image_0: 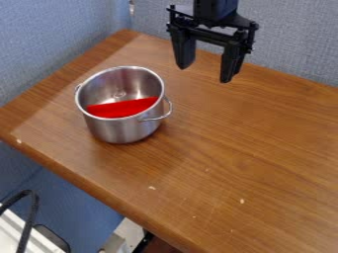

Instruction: Move the red object from the metal pot to the table

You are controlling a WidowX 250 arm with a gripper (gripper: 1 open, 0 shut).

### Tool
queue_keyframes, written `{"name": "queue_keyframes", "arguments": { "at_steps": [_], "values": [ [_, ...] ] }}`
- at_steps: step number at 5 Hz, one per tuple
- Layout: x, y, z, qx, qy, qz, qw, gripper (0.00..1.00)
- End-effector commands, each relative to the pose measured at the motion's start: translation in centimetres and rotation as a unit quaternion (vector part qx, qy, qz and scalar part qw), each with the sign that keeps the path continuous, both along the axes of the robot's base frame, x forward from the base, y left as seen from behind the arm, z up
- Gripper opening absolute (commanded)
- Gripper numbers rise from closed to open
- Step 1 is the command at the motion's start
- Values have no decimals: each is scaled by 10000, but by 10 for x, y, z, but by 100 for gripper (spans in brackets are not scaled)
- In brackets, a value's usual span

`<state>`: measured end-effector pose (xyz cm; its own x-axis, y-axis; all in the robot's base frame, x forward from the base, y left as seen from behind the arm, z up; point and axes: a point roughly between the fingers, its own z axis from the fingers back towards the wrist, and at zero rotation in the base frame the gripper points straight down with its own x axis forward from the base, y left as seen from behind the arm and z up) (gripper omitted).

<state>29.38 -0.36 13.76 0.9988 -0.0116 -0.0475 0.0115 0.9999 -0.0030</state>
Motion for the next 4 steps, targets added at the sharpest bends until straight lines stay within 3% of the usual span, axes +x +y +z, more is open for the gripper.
{"name": "queue_keyframes", "arguments": {
  "at_steps": [1,2,3,4],
  "values": [
    [-2,1,-5,1,93,-7,10000,100],
    [-16,18,-4,-27,121,-222,9997,100],
    [-30,44,1,82,-27,-287,9995,100],
    [-42,67,8,27,-175,-421,9990,100]
  ]
}}
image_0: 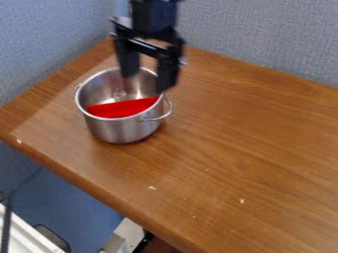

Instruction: Move the red object from the metal pot to the table

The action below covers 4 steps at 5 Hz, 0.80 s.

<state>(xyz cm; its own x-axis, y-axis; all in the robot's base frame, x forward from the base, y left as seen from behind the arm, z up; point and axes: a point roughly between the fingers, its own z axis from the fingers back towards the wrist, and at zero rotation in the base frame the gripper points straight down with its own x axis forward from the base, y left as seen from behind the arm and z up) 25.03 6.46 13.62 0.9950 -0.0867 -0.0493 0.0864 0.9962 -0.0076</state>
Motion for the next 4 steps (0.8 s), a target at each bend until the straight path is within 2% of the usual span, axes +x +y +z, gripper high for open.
{"name": "queue_keyframes", "arguments": {
  "at_steps": [1,2,3,4],
  "values": [
    [-7,24,11,108,-222,-24,9997,100],
    [-11,40,6,180,-224,74,9996,100],
    [-14,58,-2,328,-238,149,9991,100],
    [-18,76,-13,438,-158,256,9986,100]
  ]
}}
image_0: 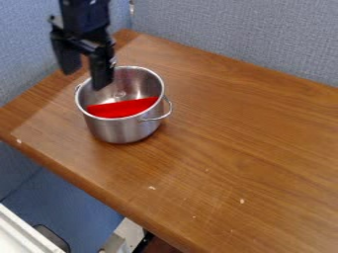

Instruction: Move the red object from the metal pot to the table

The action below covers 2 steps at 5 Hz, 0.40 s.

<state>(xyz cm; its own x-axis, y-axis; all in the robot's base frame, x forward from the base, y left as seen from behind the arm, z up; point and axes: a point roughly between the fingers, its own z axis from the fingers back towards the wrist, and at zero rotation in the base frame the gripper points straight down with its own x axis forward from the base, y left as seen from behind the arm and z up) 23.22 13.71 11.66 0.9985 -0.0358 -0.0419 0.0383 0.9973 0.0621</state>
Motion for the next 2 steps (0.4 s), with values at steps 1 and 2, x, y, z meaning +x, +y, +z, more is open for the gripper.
{"name": "queue_keyframes", "arguments": {
  "at_steps": [1,2],
  "values": [
    [-1,12,-9,173,33,158,9997,100],
    [4,11,-21,146,-89,35,9998,100]
  ]
}}
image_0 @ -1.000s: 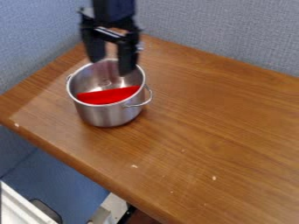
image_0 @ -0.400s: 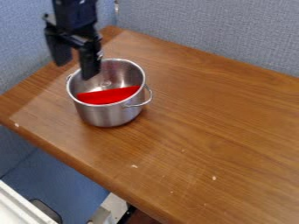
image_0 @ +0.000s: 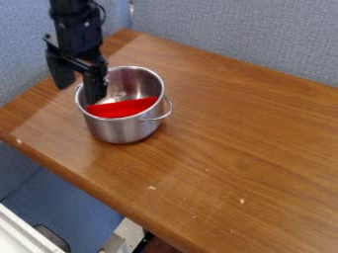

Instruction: Move the red object from the metal pot to the table

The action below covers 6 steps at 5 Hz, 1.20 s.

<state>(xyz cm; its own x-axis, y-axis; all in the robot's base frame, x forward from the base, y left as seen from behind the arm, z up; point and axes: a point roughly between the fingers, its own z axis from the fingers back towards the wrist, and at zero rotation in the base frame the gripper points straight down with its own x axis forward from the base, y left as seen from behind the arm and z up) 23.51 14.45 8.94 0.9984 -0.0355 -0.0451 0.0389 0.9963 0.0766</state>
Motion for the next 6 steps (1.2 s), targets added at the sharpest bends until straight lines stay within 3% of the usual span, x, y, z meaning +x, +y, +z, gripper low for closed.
{"name": "queue_keyframes", "arguments": {
  "at_steps": [1,6],
  "values": [
    [7,1,-1,-22,-226,-61,9997,100],
    [18,-7,-4,89,-355,-145,9992,100]
  ]
}}
